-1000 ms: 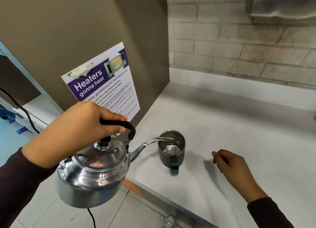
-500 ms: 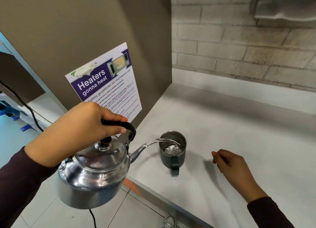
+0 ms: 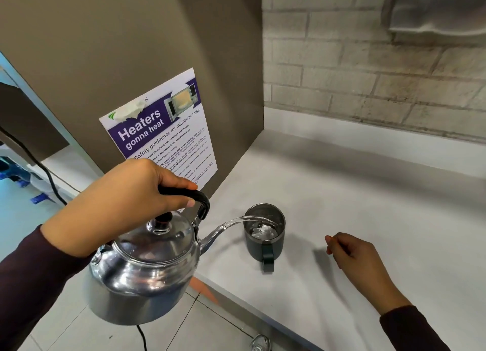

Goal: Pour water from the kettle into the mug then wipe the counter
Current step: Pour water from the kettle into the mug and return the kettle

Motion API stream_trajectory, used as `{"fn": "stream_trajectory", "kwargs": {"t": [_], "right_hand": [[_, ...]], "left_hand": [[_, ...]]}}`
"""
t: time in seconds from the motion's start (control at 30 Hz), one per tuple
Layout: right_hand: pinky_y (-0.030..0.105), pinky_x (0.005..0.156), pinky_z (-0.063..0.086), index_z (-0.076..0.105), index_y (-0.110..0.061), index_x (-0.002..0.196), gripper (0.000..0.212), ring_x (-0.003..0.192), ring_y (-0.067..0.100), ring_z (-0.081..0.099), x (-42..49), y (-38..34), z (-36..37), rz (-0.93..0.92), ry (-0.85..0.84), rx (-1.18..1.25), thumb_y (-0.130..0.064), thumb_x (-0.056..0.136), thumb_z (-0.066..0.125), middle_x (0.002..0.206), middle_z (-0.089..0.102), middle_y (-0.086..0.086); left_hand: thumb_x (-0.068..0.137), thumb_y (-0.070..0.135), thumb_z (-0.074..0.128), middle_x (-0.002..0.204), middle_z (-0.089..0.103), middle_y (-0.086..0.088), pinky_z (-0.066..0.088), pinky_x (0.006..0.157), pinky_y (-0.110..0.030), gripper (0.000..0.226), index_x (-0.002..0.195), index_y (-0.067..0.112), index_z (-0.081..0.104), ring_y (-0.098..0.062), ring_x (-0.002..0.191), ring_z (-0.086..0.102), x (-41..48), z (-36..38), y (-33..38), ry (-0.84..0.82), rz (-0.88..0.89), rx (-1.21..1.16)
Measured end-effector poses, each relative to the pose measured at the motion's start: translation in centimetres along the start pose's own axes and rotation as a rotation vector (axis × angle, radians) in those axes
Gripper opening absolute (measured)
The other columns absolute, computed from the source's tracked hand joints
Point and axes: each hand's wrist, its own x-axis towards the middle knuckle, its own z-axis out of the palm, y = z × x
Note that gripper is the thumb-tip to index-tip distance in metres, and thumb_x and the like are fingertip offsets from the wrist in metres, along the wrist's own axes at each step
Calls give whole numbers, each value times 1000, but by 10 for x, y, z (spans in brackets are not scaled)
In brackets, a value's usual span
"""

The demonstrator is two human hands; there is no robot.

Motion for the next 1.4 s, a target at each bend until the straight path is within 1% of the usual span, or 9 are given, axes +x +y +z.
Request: {"fn": "stream_trajectory", "kwargs": {"t": [0.07, 0.3, 0.47, 0.6, 0.7, 0.87, 1.0, 1.27, 1.4], "right_hand": [[24, 50, 33, 59, -16, 60, 35, 41, 3, 46, 0, 0, 0, 2, 0, -1, -28, 93, 56, 45, 53, -14], [24, 49, 33, 57, -19, 59, 36, 40, 3, 45, 0, 3, 1, -8, 8, -19, -29, 93, 56, 46, 54, -15], [23, 48, 32, 57, -20, 58, 36, 41, 4, 46, -1, 4, 1, -10, 14, -18, -30, 93, 56, 47, 55, -15], [23, 49, 32, 58, -18, 59, 35, 42, 2, 48, -1, 2, 0, -18, 22, -15, -28, 93, 56, 48, 56, -18], [23, 50, 33, 58, -16, 61, 35, 42, 2, 48, -2, 0, 0, -14, 15, -12, -29, 93, 55, 49, 57, -20], [24, 49, 33, 57, -19, 59, 36, 40, 6, 43, -2, 1, 1, -11, 14, -9, -30, 93, 56, 46, 51, -11], [23, 49, 32, 58, -19, 59, 36, 41, 5, 44, -2, -1, 2, -8, 24, -8, -30, 93, 56, 46, 52, -12], [22, 48, 31, 57, -21, 58, 36, 40, 6, 43, -1, -6, 4, 16, 65, -8, -30, 93, 56, 45, 50, -10], [23, 48, 32, 57, -21, 59, 36, 42, 5, 43, -1, -9, 2, 32, 103, -14, -32, 93, 55, 46, 52, -12]], "left_hand": [[68, 39, 77, 67, 72, 27, 56, 62, -23, 22, 83, 53, 69, -7, 61, 68, 1, 0, 1, 1, -14, 13], [69, 38, 77, 61, 67, 32, 45, 53, -10, 20, 83, 51, 71, 4, 45, 55, 2, -2, 4, -27, -32, -12], [68, 39, 77, 60, 66, 36, 54, 58, -25, 26, 70, 61, 62, -7, 53, 62, 0, -1, 5, -33, -29, -35], [67, 36, 79, 52, 64, 34, 39, 42, -4, 28, 69, 58, 64, 7, 44, 56, -4, 3, -2, 15, -57, -127], [65, 36, 80, 56, 68, 27, 38, 35, -10, 27, 68, 59, 65, -5, 39, 53, -8, 8, -11, 46, -98, -184], [66, 33, 80, 59, 72, 15, 39, 41, -8, 28, 68, 58, 66, -5, 39, 50, -13, 21, -25, 152, -141, -321], [66, 28, 80, 60, 67, 34, 39, 46, 4, 27, 75, 51, 68, 16, 50, 58, -14, 30, -28, 273, -187, -469], [68, 22, 78, 59, 65, 39, 43, 52, 3, 28, 92, 34, 72, 18, 56, 61, 14, 41, -29, 436, -118, -648], [70, 24, 79, 66, 65, 41, 45, 69, 3, 27, 94, 33, 74, 18, 75, 64, 40, 37, -21, 457, -55, -661]]}}
